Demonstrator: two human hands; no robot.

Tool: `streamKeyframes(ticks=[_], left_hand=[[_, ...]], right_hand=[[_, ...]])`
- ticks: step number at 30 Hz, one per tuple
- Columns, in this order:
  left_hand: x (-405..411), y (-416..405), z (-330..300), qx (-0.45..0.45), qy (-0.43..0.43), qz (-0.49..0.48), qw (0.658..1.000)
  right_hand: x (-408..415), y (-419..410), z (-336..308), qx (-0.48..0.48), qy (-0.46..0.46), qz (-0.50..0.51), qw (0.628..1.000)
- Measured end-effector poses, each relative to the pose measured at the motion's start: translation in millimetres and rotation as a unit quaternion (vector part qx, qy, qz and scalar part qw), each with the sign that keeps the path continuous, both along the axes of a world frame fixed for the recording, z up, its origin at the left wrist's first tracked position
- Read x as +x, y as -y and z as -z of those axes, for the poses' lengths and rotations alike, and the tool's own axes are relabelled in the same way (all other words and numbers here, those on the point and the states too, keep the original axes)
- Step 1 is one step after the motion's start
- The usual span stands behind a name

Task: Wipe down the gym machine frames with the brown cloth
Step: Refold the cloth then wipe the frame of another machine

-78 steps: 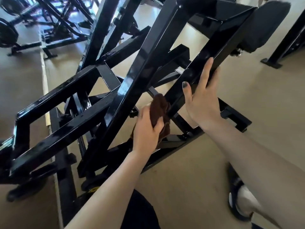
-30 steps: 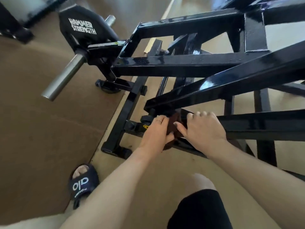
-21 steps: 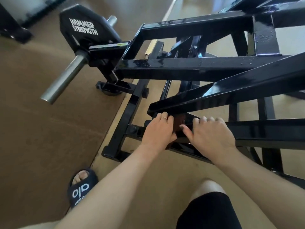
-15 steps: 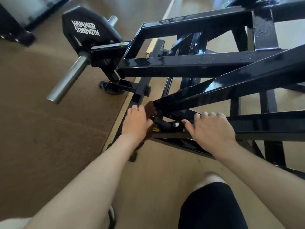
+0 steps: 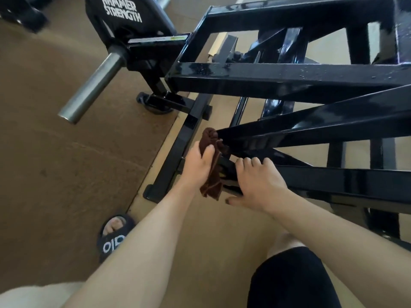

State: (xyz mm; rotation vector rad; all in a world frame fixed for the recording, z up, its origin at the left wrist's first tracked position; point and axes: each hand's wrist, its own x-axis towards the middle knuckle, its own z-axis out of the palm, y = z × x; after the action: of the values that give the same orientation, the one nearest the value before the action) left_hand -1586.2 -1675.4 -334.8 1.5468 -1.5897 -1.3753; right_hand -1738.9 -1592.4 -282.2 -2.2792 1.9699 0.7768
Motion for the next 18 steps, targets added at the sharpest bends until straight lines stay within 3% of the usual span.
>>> streamKeyframes(ticks=[4,7,15,18], left_hand=[[9.0,-4.3,36.1,0.14,-0.004,-0.044,0.989],[3.5,-19.2,60.4,0.077,0.063,-0.043,0.994],[4.9,-16.7,70.6,0.052,0.033,-0.019,0.998],[1.9,-6.8,81.1,-0.027,0.154,0.011,0.988]], right_hand=[[1.6,-0.1,4.9,0.004,-0.023,-0.012,1.0],[5.6,3.2,4.6,0.017,-0.046,0.007,0.999],[6.7,6.5,-1.7,0.048,-0.045,0.017,0.998],[6.7,7.7,0.6,0.052,-0.041,0.014,0.998]])
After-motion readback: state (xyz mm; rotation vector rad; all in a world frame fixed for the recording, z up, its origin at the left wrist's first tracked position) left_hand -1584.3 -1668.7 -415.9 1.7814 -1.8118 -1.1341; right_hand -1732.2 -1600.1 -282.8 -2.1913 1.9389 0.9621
